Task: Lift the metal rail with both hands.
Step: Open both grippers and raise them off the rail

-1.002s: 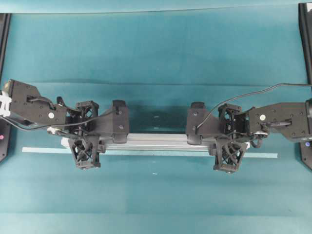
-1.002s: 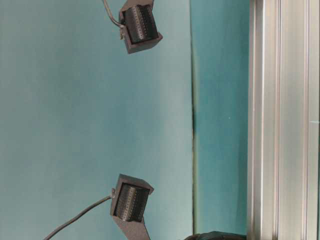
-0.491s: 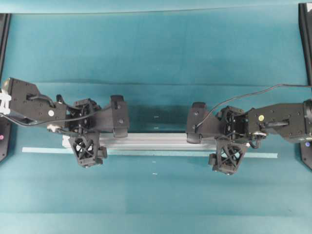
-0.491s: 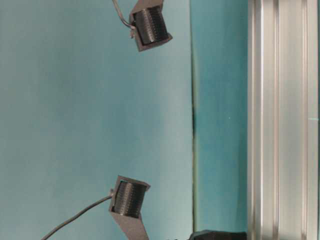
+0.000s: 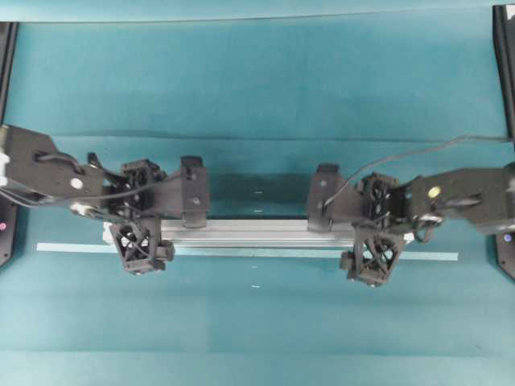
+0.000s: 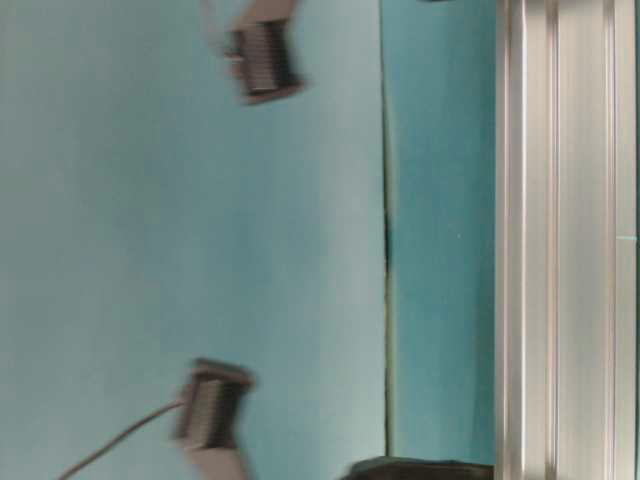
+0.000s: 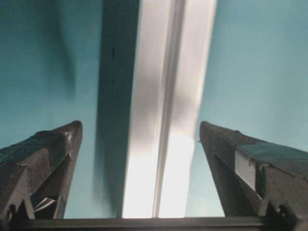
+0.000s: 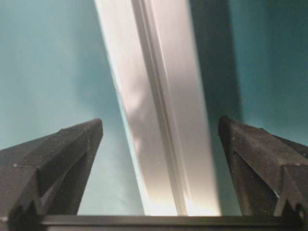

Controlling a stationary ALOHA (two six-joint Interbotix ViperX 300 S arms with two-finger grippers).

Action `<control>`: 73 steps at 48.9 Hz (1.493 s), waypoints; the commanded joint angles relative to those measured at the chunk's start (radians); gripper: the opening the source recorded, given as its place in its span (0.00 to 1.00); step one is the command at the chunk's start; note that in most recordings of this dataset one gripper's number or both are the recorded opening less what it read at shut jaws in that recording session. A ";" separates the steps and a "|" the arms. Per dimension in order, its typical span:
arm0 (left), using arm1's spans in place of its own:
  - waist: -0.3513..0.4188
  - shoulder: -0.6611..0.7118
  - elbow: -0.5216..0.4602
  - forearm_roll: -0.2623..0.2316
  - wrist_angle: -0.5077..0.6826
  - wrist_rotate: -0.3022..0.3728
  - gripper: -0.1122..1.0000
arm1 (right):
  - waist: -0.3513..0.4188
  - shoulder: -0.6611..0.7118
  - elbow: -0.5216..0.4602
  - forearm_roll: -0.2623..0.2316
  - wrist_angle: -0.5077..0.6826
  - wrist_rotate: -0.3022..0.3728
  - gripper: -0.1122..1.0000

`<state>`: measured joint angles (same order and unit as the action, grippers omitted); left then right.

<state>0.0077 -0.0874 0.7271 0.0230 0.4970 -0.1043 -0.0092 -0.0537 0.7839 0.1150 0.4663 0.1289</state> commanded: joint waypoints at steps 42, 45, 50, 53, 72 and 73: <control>-0.002 -0.509 0.091 -0.002 -0.150 0.074 0.96 | -0.051 -0.436 0.054 -0.034 -0.222 -0.009 0.99; -0.002 -0.531 0.101 0.000 -0.170 0.072 0.96 | -0.051 -0.449 0.055 -0.034 -0.230 -0.009 0.99; -0.002 -0.566 0.118 -0.002 -0.193 0.072 0.96 | -0.051 -0.476 0.055 -0.038 -0.247 -0.009 0.99; -0.002 -0.588 0.127 0.000 -0.201 0.072 0.96 | -0.051 -0.488 0.055 -0.041 -0.262 -0.009 0.99; 0.005 -0.727 0.156 0.000 -0.212 0.064 0.95 | -0.054 -0.618 0.095 -0.044 -0.411 -0.005 0.99; 0.006 -0.735 0.158 0.000 -0.216 0.064 0.95 | -0.055 -0.627 0.098 -0.044 -0.414 -0.005 0.99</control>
<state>0.0092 -0.8023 0.8958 0.0215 0.2976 -0.0383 -0.0614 -0.6550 0.8820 0.0736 0.0813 0.1212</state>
